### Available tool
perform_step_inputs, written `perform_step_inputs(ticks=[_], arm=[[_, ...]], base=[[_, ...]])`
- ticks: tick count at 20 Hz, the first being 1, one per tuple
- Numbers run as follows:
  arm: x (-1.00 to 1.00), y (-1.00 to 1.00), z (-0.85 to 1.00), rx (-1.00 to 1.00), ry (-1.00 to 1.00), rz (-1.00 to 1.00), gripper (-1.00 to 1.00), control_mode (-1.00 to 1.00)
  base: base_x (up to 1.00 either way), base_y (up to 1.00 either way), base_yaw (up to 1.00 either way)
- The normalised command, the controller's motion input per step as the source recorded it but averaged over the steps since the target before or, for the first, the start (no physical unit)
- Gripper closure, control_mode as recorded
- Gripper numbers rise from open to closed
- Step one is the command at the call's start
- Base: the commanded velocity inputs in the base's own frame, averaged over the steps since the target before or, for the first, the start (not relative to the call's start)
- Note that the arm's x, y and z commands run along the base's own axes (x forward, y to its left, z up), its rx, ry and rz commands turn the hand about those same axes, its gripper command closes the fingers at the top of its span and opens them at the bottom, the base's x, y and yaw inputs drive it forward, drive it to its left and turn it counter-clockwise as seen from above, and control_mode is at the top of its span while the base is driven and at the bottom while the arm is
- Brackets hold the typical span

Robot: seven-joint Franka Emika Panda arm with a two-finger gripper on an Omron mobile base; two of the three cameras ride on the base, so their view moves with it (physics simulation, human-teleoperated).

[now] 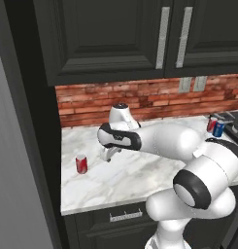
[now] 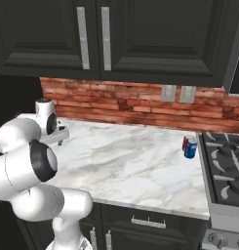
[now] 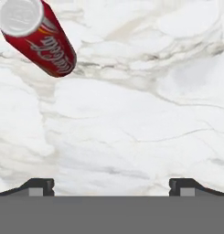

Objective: Four empty soda cans are scattered around the kitchen. Gather all the cans and cluster them next to the stove for recycling.

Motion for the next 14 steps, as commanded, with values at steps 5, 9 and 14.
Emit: perform_step_inputs(ticks=[5,9,14], arm=[[0.0,0.33,0.0,0.0,0.0,0.18,-1.0,-1.0],[0.0,0.22,0.0,0.0,0.0,0.18,-1.0,-1.0],[0.0,0.16,0.0,0.0,0.0,0.18,-1.0,-1.0]], base=[[0.0,0.0,0.0],[0.0,0.0,0.0],[0.0,0.0,0.0]])
